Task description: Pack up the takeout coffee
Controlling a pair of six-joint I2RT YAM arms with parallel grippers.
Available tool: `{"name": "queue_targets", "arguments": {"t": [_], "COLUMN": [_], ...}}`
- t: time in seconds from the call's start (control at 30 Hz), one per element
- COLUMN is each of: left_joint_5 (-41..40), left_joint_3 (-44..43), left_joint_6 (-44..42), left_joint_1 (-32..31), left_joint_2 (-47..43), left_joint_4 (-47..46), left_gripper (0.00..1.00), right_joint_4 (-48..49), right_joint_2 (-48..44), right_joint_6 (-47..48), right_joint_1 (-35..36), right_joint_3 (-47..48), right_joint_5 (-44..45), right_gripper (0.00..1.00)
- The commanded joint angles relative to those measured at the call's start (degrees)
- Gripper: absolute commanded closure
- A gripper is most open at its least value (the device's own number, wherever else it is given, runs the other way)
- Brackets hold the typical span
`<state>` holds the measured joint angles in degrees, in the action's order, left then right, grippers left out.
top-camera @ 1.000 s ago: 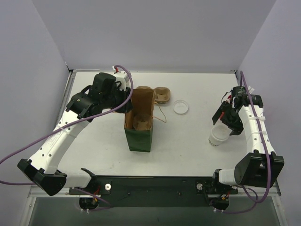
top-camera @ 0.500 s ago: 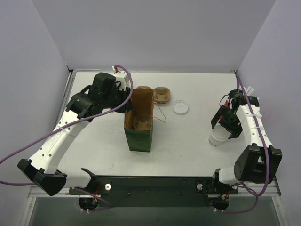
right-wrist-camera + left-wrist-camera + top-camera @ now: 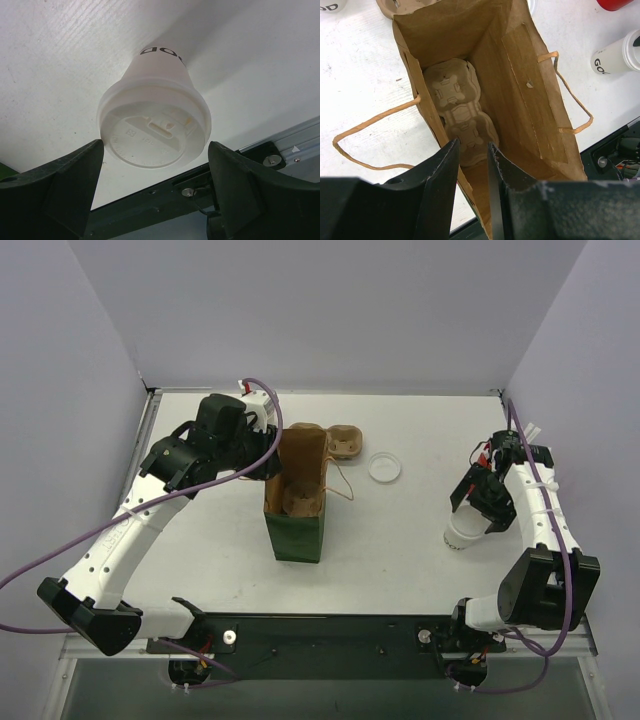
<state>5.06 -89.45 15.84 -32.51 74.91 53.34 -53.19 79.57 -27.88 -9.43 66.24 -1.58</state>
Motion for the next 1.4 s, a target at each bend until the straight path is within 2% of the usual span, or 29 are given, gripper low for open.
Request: {"name": "queue_targets", "arguments": {"t": [0.0, 0.5, 1.37], "left_joint_5": [0.92, 0.83, 0.74], "left_joint_3": [-0.55, -0.29, 0.42], "left_joint_6": [-0.63, -0.72, -0.89], "left_joint_1": [0.34, 0.26, 0.26], "left_joint_2": [-0.12, -0.03, -0.56], "left_joint_4": [-2.28, -2.37, -2.45], "left_gripper": [0.61, 0.62, 0.62], "right_joint_4": [-0.95, -0.34, -2.18], "right_joint_2": [0.94, 0.85, 0.06], "right_joint_6": [0.63, 0.46, -0.77], "right_joint_1": [-0.41, -0.33, 2.49], "right_joint_3": [-1.02, -2.52, 0.82], "right_joint_5": [-0.88, -0.35, 3.52], "right_gripper": [0.2, 0.23, 0.2]}}
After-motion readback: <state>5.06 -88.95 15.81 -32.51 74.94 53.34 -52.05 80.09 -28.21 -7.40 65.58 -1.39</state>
